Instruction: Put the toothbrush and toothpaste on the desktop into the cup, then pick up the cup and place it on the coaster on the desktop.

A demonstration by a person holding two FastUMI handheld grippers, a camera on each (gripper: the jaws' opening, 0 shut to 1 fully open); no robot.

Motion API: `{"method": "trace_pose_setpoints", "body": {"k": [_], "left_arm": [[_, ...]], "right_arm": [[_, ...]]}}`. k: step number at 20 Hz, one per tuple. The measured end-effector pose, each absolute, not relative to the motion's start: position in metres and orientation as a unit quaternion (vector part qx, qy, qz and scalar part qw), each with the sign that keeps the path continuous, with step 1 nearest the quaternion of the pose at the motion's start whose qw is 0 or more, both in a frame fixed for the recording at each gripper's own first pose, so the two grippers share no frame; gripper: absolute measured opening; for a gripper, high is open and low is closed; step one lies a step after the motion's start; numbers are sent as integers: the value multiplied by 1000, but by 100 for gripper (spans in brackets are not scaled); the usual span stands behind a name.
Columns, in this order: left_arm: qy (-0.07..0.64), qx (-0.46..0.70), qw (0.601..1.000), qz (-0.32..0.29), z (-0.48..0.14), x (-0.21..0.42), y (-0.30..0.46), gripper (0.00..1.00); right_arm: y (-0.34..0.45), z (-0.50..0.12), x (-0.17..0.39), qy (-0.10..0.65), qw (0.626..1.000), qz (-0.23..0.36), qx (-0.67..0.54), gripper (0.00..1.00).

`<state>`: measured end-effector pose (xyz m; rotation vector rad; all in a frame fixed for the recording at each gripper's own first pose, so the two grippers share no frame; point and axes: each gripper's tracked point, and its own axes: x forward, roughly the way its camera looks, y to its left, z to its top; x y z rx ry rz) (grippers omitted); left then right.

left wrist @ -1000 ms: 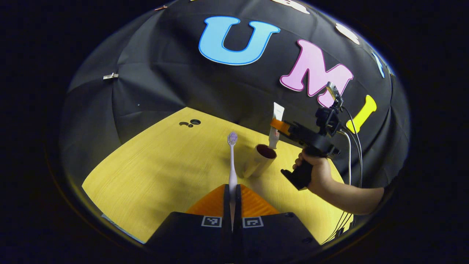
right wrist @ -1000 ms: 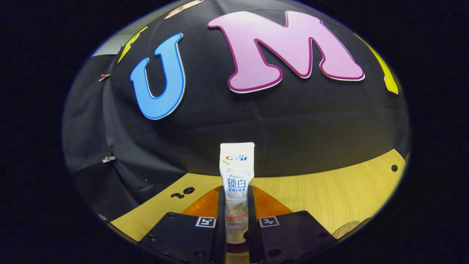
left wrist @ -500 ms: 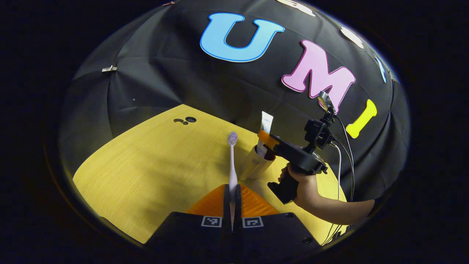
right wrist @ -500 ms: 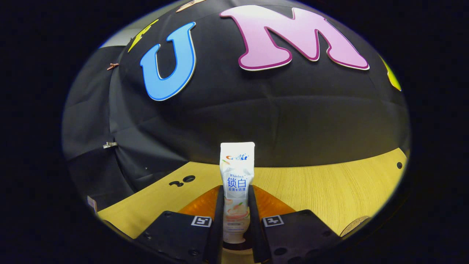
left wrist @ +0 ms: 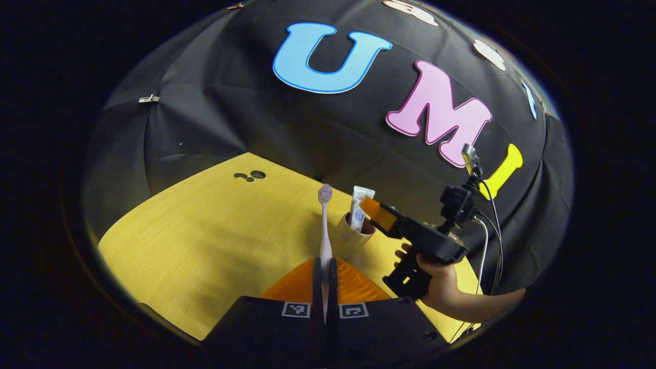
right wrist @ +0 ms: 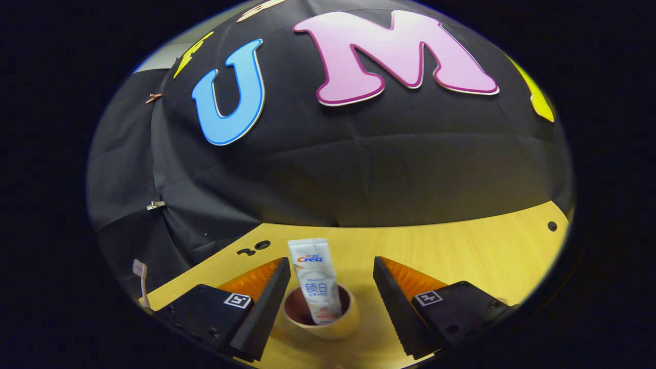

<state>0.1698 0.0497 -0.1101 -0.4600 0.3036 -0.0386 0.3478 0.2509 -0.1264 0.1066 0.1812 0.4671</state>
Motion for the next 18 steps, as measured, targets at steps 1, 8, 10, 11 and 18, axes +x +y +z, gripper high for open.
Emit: {"method": "trace_pose_setpoints", "body": {"k": [1, 8, 10, 11, 18], "left_arm": [[140, -230, 963, -23, -104, 177, 48, 6], [77, -248, 964, -58, -60, 233, 22, 6], [56, -247, 965, -65, -48, 250, 16, 6], [47, -241, 967, -70, -44, 258, 12, 6], [-33, -182, 979, -87, -18, 322, -7, 6]], "right_arm": [[240, -125, 345, 92, 969, 224, 54, 98], [160, -136, 320, 118, 976, 176, 42, 98], [141, -139, 316, 116, 978, 168, 34, 98], [133, -141, 313, 118, 979, 165, 30, 98], [64, -156, 294, 129, 983, 127, 32, 98]]}}
